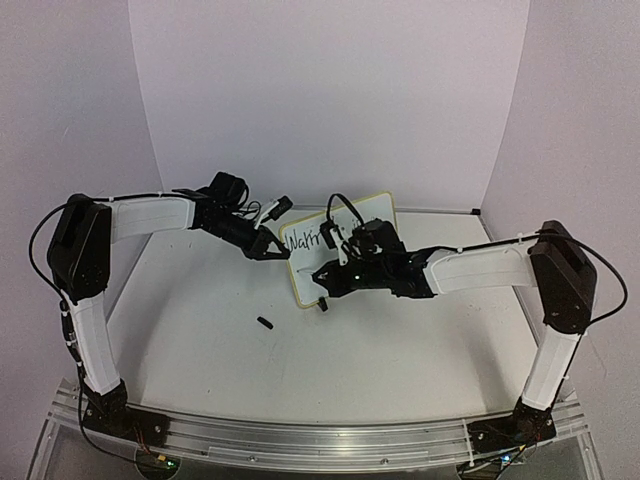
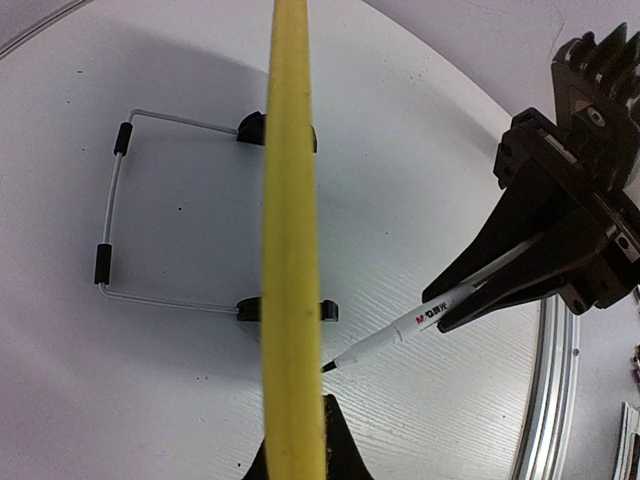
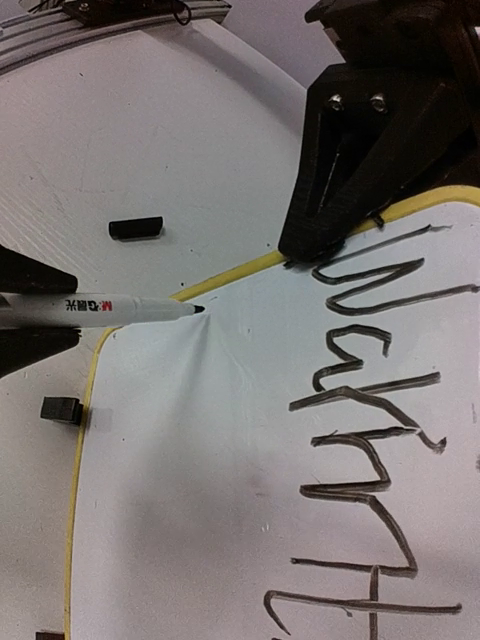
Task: Write a sentence on the whiteboard
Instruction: Write on the whiteboard with the whiteboard.
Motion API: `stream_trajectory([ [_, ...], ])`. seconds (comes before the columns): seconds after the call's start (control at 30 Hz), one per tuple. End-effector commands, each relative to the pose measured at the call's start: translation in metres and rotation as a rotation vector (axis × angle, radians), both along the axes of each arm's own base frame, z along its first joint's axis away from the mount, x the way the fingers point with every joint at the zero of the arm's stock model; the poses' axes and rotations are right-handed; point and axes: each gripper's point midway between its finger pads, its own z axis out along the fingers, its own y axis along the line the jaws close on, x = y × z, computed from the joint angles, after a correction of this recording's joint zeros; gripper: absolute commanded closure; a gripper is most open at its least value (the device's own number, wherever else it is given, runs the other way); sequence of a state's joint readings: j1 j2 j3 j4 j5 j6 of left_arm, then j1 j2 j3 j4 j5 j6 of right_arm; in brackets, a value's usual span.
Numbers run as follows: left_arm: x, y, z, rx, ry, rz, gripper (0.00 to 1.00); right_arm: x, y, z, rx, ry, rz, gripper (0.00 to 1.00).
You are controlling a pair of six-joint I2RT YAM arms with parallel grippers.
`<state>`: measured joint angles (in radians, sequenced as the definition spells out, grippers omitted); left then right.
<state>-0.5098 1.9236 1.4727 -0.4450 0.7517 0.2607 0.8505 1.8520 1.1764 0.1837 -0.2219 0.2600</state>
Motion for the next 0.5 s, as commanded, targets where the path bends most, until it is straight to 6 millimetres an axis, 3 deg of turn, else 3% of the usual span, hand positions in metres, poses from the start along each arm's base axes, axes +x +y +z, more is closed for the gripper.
stream_trajectory([
  [0.0,-0.032,-0.002,-0.048,0.128,0.145,-0.034,1.00,0.015,0.007,0.016,0.022,-0.053,-0.037,1.00],
  [0.27,-0.033,-0.002,-0.048,0.131,0.147,-0.035,1.00,0.018,0.007,0.008,0.004,-0.049,-0.047,1.00],
  [0.47,-0.033,-0.002,-0.048,0.132,0.146,-0.035,1.00,0.010,-0.001,-0.014,-0.032,-0.005,-0.052,1.00],
])
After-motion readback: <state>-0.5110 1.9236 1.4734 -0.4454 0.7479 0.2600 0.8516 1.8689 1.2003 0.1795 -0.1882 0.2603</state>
